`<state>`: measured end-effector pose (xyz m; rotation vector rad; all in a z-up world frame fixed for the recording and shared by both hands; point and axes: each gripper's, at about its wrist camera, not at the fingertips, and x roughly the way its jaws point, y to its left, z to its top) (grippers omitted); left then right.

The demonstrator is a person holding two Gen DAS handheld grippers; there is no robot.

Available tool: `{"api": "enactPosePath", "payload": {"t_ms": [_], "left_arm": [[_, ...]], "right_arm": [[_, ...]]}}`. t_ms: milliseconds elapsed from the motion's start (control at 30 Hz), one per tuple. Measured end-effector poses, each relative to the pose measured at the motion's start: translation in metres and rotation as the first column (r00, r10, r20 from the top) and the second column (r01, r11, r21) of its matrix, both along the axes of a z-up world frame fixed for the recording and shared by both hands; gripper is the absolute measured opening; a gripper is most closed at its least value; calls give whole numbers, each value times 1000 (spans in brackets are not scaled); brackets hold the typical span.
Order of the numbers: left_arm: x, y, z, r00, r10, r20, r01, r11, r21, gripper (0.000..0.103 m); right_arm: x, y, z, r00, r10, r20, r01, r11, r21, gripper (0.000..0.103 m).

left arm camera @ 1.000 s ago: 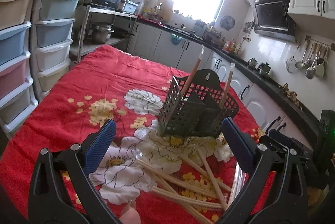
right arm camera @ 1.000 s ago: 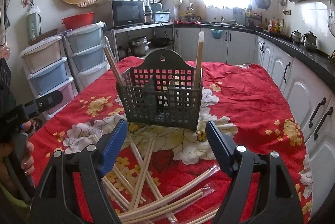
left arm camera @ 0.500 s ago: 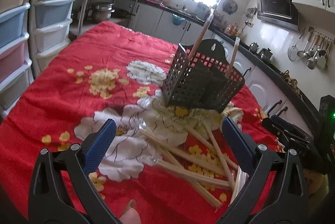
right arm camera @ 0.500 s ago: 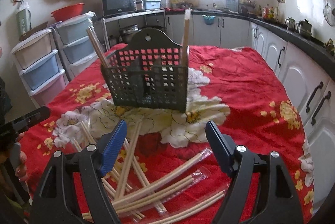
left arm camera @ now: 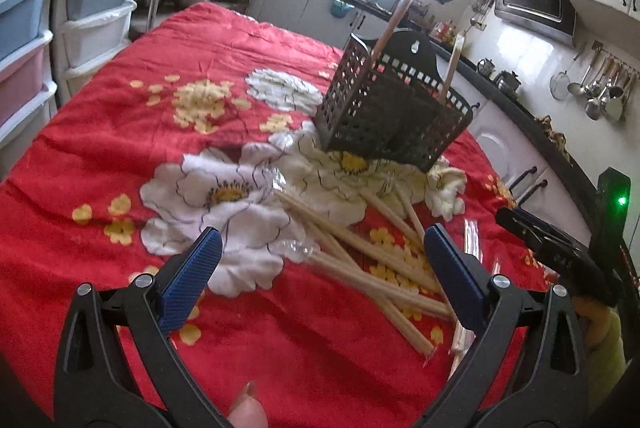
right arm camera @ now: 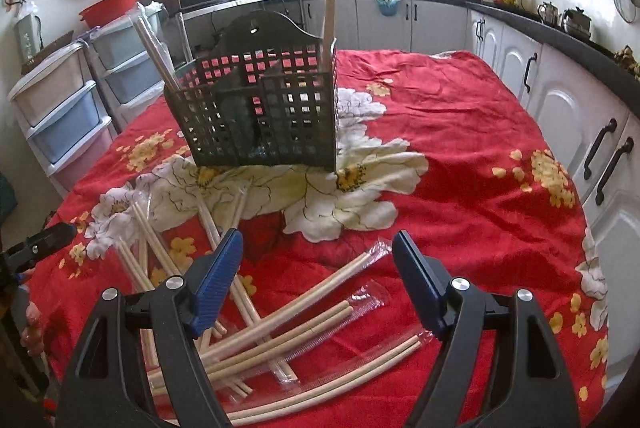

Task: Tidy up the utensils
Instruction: 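Withdraw both open tools from the caddy back toward the chopstick pile, then close the left tool on a wrapped chopstick while the right tool grasps another chopstick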

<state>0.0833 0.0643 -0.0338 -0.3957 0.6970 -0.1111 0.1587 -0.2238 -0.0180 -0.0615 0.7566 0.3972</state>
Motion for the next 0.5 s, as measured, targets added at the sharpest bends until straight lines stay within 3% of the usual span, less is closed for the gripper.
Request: {"api": "enactPosePath", "payload": {"t_ms": [200, 500], "left_arm": [[-1, -3, -10, 998, -48, -50, 45, 997, -59, 93], [8, -10, -35, 983, -131, -127, 105, 975, -195, 70]], "right_arm": [[1, -1, -2, 1000, -5, -8, 5, 1000, -2, 69], [6, -4, -9, 999, -17, -49, 17, 1000, -2, 54]]}}
